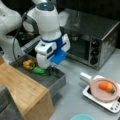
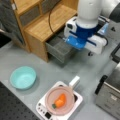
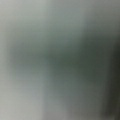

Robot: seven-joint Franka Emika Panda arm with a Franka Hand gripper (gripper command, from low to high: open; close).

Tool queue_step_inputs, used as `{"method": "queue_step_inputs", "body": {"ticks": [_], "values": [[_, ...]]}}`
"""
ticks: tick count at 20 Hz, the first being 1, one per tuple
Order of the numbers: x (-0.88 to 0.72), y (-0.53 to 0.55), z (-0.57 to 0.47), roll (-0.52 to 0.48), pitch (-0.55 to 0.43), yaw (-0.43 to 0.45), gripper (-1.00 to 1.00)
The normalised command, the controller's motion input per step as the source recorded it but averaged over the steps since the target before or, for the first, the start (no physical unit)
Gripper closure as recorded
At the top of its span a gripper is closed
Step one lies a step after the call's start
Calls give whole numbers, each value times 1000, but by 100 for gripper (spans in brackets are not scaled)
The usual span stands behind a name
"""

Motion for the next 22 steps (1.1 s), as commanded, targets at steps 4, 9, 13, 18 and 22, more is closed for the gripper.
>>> {"method": "queue_step_inputs", "body": {"ticks": [4, 9, 13, 18, 22], "values": [[289, -120, 306, 8, 93, 27, -100], [377, -72, 302, 17, 172, 58, -100], [524, 52, 307, 42, 227, 54, -100], [731, 219, 294, 63, 255, 26, -100], [912, 307, 313, 76, 259, -24, -100]]}}
